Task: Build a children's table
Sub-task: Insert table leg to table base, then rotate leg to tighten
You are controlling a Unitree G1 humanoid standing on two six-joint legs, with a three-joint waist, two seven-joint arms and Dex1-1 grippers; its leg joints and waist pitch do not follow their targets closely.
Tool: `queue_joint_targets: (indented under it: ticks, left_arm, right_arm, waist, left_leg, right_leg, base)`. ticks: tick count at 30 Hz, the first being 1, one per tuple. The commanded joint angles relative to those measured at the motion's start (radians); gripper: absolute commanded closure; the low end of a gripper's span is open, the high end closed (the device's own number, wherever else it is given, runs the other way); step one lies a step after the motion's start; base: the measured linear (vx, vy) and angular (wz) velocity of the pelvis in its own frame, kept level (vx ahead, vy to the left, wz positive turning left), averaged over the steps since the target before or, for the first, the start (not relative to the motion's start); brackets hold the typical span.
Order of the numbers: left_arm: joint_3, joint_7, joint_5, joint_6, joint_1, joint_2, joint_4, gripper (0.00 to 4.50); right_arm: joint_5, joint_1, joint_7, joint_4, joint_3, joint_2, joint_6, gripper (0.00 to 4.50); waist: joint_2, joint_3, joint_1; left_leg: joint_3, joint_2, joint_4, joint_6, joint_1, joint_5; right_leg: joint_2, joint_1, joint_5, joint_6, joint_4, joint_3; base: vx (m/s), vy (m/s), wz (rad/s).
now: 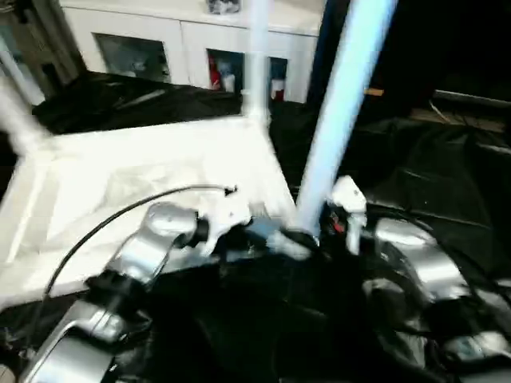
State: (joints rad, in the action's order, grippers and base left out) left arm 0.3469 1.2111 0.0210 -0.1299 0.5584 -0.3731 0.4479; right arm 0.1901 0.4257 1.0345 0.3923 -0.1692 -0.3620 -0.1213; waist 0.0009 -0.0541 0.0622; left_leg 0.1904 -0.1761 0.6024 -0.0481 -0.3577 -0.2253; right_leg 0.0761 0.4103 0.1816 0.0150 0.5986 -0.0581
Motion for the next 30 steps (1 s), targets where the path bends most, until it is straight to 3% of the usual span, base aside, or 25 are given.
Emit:
queue_joint_targets:
  ticks: [1,6,15,16,21,24,26,27,30]
  left_arm:
    - [0.023,0.064,0.032,0.038,0.010,0.003,-0.049,4.50]
    - [0.024,0.104,0.037,0.055,0.003,-0.018,-0.048,4.50]
    - [0.025,0.117,0.030,0.066,0.002,-0.024,-0.036,4.50]
    - [0.024,0.110,0.026,0.065,0.002,-0.021,-0.031,4.50]
    - [0.009,0.037,0.007,0.035,0.013,0.008,-0.001,4.50]
    - [-0.013,-0.088,-0.022,-0.002,0.042,0.054,0.053,4.50]
    - [-0.026,-0.154,-0.033,-0.011,0.059,0.081,0.083,4.50]
    - [-0.033,-0.195,-0.040,-0.021,0.068,0.098,0.101,4.50]
    - [-0.048,-0.315,-0.066,-0.048,0.095,0.145,0.152,4.50]
  right_arm:
    - [0.001,-0.002,0.021,-0.027,-0.006,-0.023,-0.010,0.56]
    - [0.001,-0.025,0.073,-0.067,-0.028,-0.046,-0.040,0.71]
    - [0.004,-0.039,0.078,-0.076,-0.045,-0.040,-0.061,1.35]
    - [0.007,-0.043,0.073,-0.076,-0.042,-0.035,-0.065,1.56]
    - [0.028,-0.057,0.014,-0.061,-0.014,0.012,-0.081,1.71]
    - [0.002,-0.043,-0.125,0.009,0.015,0.080,-0.067,1.74]
    - [-0.025,-0.024,-0.237,0.070,0.034,0.124,-0.055,1.75]
    - [-0.031,-0.011,-0.301,0.108,0.049,0.152,-0.053,1.75]
    - [-0.018,0.023,-0.432,0.204,0.090,0.237,-0.039,1.76]
  waist:
    - [-0.001,0.064,-0.001]
    - [0.000,0.063,0.000]
    - [-0.001,0.067,0.001]
    - [-0.002,0.067,0.001]
    - [-0.003,0.066,0.000]
    - [-0.004,0.063,-0.004]
    - [-0.004,0.058,-0.010]
    - [-0.009,0.059,-0.011]
    - [-0.005,0.056,-0.024]
  left_leg:
    - [-0.014,-0.064,-0.069,0.115,0.012,-0.051]
    - [-0.012,-0.065,-0.072,0.071,0.012,-0.090]
    - [-0.012,-0.062,-0.067,0.084,0.008,-0.052]
    - [-0.012,-0.061,-0.067,0.083,0.008,-0.055]
    - [-0.012,-0.060,-0.066,0.080,0.008,-0.059]
    - [-0.013,-0.058,-0.070,0.052,0.010,-0.106]
    - [-0.016,-0.053,-0.074,0.009,0.015,-0.169]
    - [-0.017,-0.054,-0.075,0.001,0.014,-0.171]
    - [-0.020,-0.051,-0.077,-0.006,0.011,-0.189]
  right_leg:
    - [0.073,-0.057,0.020,0.318,-0.043,0.049]
    - [0.075,-0.057,0.075,0.297,-0.046,0.050]
    - [0.074,-0.060,0.032,0.299,-0.040,0.049]
    - [0.074,-0.059,0.038,0.298,-0.041,0.049]
    - [0.074,-0.059,0.056,0.294,-0.043,0.049]
    - [0.075,-0.056,0.132,0.280,-0.053,0.051]
    - [0.076,-0.052,0.270,0.244,-0.069,0.049]
    - [0.077,-0.054,0.288,0.234,-0.069,0.050]
    - [0.076,-0.050,0.351,0.204,-0.079,0.049]
  base:
    - [0.000,0.000,0.00]
    - [0.000,0.000,0.00]
    - [0.000,0.000,0.00]
    - [0.000,0.000,0.00]
    - [0.000,0.000,0.00]
    - [0.000,0.000,0.00]
    - [0.000,0.000,0.00]
    - [0.000,0.000,0.00]
    - [0.000,0.000,0.00]
